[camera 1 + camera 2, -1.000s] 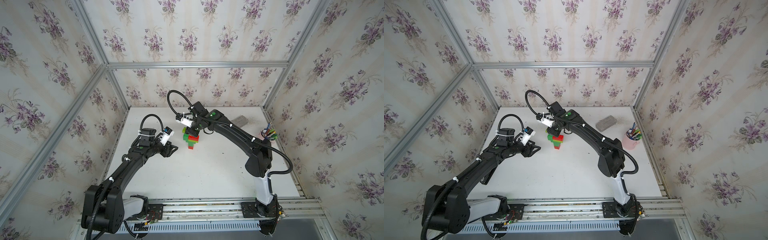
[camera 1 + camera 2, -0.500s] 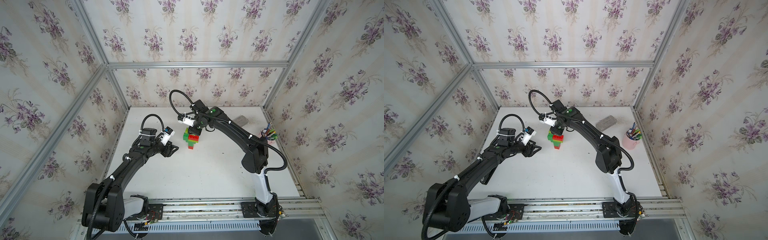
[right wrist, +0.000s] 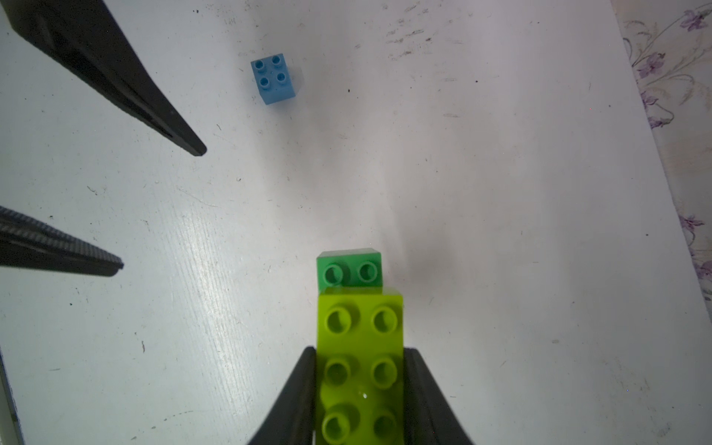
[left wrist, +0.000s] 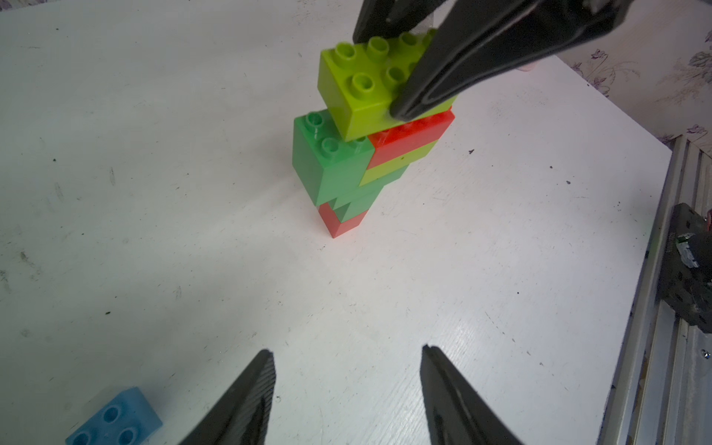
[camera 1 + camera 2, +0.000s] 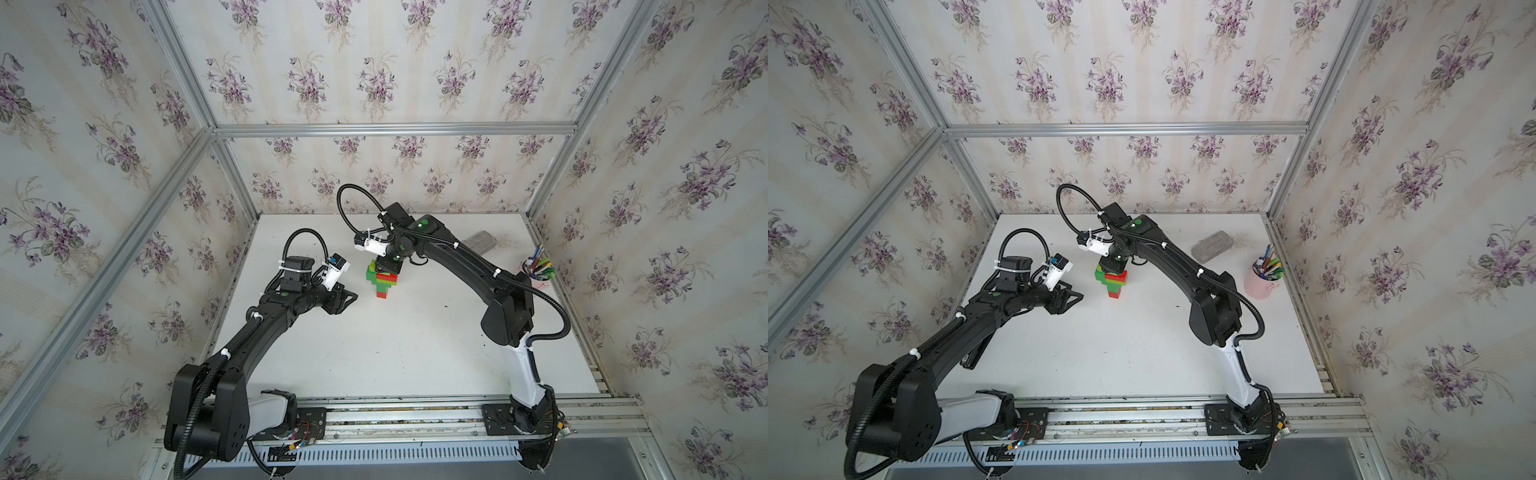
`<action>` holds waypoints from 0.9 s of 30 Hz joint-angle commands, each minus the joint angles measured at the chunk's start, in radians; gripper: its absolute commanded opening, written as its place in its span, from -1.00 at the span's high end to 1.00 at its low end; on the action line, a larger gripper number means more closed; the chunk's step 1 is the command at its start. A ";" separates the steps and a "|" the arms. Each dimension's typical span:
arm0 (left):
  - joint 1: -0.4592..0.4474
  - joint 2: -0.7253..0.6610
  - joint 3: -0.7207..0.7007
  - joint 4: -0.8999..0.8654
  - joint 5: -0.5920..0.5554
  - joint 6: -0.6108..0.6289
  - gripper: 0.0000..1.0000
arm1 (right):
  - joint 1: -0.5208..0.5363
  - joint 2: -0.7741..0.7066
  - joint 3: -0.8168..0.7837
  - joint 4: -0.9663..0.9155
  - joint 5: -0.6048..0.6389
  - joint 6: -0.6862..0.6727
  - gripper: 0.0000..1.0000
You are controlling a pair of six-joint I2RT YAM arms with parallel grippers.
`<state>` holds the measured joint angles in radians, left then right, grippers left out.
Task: Assemble a spoon with lego
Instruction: Assemble the lego brick with the lego brick.
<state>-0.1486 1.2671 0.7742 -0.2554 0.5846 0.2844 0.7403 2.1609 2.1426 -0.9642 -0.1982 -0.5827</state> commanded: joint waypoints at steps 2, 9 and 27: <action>0.000 -0.001 0.004 0.020 0.010 -0.008 -0.26 | -0.001 0.005 0.000 -0.018 -0.014 -0.007 0.48; 0.001 -0.001 0.004 0.021 0.008 -0.007 -0.26 | -0.002 0.008 -0.006 -0.020 -0.008 -0.008 0.49; 0.000 0.003 0.005 0.017 0.009 -0.010 -0.26 | -0.010 0.014 -0.048 -0.032 -0.005 -0.012 0.52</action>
<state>-0.1486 1.2716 0.7742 -0.2558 0.5846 0.2787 0.7330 2.1624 2.1048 -0.9428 -0.2176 -0.5831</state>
